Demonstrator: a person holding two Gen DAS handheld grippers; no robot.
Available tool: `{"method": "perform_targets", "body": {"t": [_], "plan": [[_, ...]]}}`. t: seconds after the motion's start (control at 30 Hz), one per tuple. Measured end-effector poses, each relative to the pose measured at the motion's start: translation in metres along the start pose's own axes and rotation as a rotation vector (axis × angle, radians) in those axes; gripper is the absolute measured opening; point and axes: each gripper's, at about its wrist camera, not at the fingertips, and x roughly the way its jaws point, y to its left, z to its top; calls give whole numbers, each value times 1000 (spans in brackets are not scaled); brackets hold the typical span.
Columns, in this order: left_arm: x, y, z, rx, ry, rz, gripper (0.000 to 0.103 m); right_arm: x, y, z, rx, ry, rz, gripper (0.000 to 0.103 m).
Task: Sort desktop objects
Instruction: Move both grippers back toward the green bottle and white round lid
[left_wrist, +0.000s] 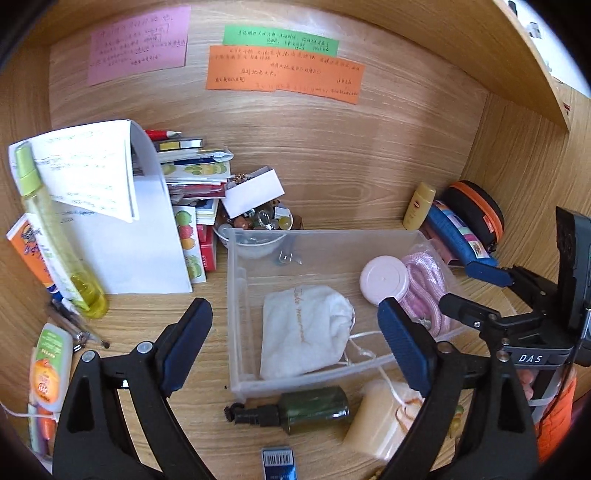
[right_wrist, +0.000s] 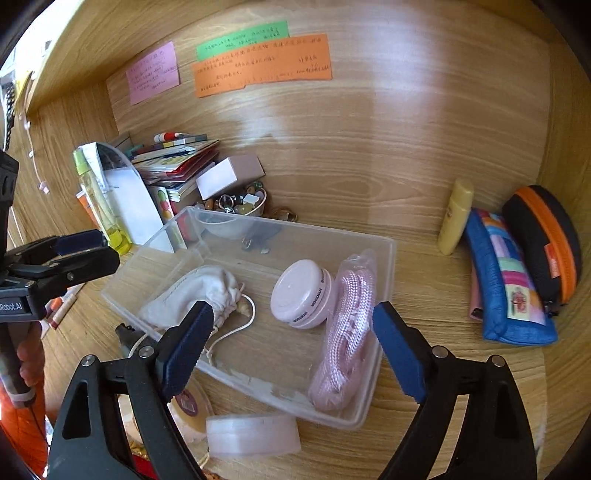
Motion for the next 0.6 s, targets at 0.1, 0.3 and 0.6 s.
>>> {"method": "perform_targets", "body": {"t": [0.1, 0.3, 0.6], "plan": [[-5, 0, -6, 4, 0, 13, 92, -11, 5, -4, -27, -12, -24, 86], [-17, 4, -21, 2, 2, 47, 92, -34, 8, -18, -44, -30, -53, 87], [-32, 18, -47, -1, 29, 100, 93, -57, 1, -53, -41, -17, -135, 88]]}}
